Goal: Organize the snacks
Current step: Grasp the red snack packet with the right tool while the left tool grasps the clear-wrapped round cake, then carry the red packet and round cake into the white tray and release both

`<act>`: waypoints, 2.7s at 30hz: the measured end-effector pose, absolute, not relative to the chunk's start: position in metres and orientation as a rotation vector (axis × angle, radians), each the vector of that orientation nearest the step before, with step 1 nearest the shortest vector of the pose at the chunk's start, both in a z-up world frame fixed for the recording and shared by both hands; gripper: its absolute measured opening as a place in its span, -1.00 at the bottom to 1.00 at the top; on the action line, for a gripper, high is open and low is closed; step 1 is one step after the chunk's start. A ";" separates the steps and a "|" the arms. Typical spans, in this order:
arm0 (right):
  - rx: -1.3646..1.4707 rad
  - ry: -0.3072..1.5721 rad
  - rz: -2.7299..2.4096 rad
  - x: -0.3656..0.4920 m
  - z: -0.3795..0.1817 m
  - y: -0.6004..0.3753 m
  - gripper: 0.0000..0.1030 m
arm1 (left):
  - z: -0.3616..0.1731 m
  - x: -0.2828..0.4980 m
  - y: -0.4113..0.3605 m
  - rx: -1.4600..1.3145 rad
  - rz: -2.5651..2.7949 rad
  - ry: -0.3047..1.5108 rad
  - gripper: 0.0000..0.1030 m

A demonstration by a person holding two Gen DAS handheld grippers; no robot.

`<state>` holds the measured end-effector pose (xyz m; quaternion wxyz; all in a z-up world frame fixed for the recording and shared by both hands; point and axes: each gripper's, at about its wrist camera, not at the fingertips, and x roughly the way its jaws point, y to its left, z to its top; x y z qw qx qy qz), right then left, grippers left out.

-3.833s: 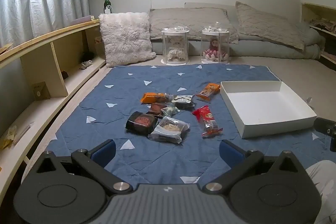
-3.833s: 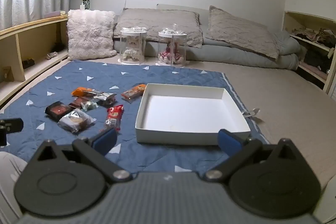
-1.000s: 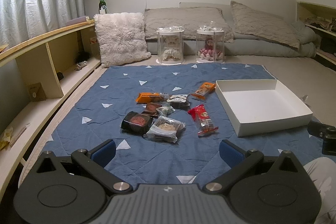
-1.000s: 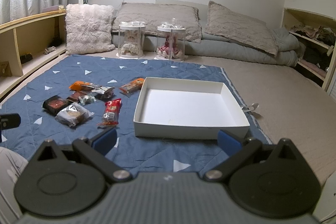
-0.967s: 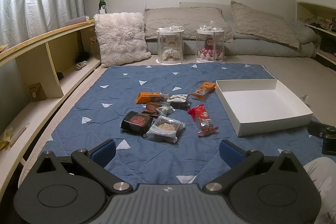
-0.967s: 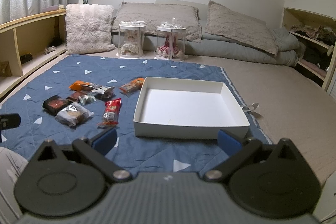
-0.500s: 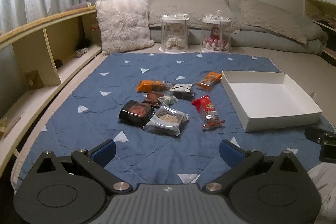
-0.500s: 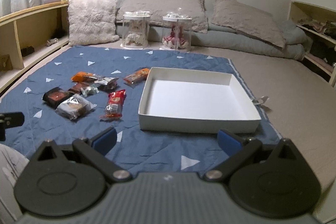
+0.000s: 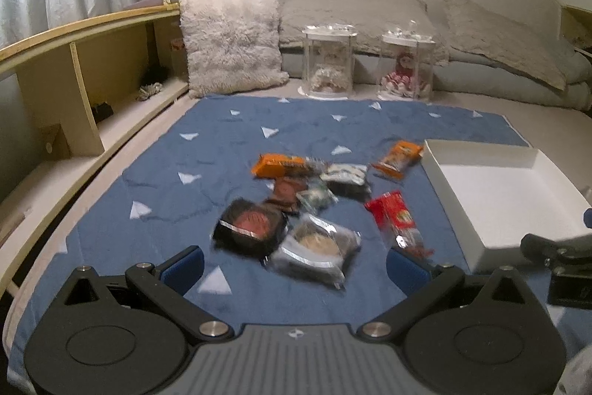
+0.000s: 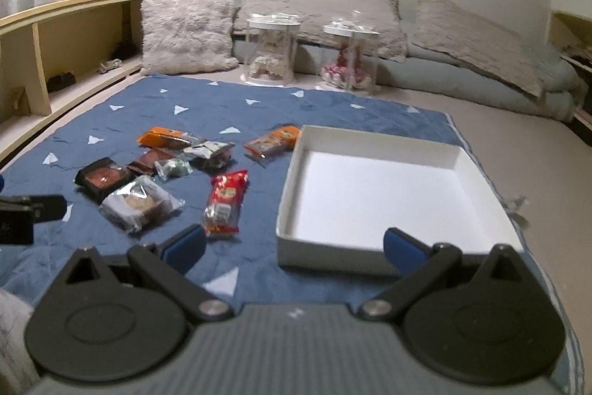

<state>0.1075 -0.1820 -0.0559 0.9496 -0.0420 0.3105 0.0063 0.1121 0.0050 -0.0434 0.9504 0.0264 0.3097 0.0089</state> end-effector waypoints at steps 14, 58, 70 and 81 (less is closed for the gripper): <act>-0.043 0.688 0.160 0.225 -0.078 -0.157 1.00 | -0.041 0.191 0.023 0.095 -0.074 0.658 1.00; 0.266 0.946 0.272 0.204 -0.135 -0.174 -0.21 | -0.129 0.268 -0.014 0.415 -0.362 1.011 0.61; 0.238 1.005 0.266 0.189 -0.136 -0.163 0.03 | -0.150 0.285 -0.015 0.358 -0.281 1.100 0.37; 0.193 1.020 0.239 0.201 -0.148 -0.154 -0.23 | -0.145 0.266 -0.009 0.286 -0.197 1.050 0.30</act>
